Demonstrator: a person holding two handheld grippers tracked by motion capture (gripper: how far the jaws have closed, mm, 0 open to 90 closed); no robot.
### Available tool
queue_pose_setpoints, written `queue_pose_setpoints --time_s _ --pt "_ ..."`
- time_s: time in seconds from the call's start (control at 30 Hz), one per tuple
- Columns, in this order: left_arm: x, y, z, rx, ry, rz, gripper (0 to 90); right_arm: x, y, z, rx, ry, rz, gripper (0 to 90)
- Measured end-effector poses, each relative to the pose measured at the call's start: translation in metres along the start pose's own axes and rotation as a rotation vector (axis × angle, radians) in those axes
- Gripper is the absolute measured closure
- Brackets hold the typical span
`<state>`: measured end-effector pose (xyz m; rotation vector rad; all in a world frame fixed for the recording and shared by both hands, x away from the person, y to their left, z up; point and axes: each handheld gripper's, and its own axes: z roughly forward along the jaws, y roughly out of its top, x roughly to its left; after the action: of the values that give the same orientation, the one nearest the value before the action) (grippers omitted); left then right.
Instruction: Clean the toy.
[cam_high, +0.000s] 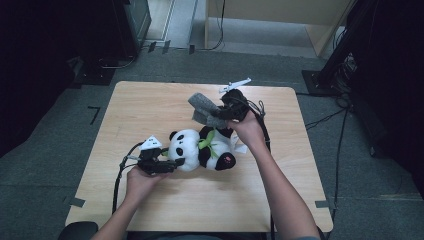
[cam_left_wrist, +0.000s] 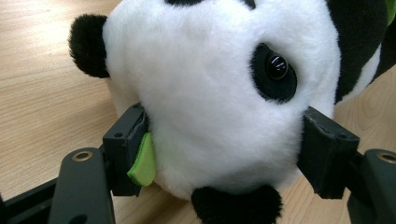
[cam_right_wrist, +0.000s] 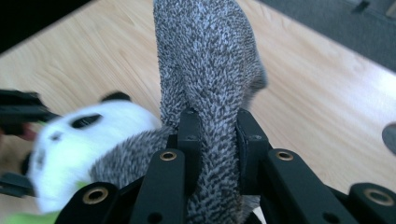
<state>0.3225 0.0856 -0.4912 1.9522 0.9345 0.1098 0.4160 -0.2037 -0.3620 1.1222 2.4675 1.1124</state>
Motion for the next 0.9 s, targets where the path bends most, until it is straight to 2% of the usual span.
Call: queue_pose_setpoints --time_s 0.13,0.23,0.33,0.43,0.57,0.63,0.77,0.9 --pt "0.000 0.000 0.000 -0.004 0.001 -0.004 28.1 0.022 0.012 -0.004 -0.024 0.050 -0.051 76.4" --pt "0.000 0.000 0.000 -0.003 0.001 -0.003 28.0 0.043 0.017 0.001 -0.027 0.079 -0.106 76.3" --pt "0.000 0.000 0.000 -0.002 0.002 -0.002 28.0 0.060 0.018 0.013 -0.014 0.110 -0.142 75.9" --pt "0.000 0.000 0.000 0.001 0.001 -0.002 28.0 0.071 0.013 0.032 0.042 0.120 -0.173 75.1" --pt "0.000 0.000 0.000 0.004 -0.002 -0.008 27.9 0.076 0.001 0.054 0.118 0.165 -0.170 74.0" --pt "0.001 0.000 0.000 0.005 -0.003 -0.008 27.8 0.075 -0.004 0.057 0.104 0.180 -0.162 72.9" --pt "0.000 0.000 0.000 0.003 0.000 -0.004 27.8 0.070 -0.003 0.055 0.089 0.219 -0.116 62.4" --pt "0.000 0.000 0.000 0.004 0.001 -0.003 27.9 0.068 0.000 0.054 0.053 0.211 -0.109 53.8"
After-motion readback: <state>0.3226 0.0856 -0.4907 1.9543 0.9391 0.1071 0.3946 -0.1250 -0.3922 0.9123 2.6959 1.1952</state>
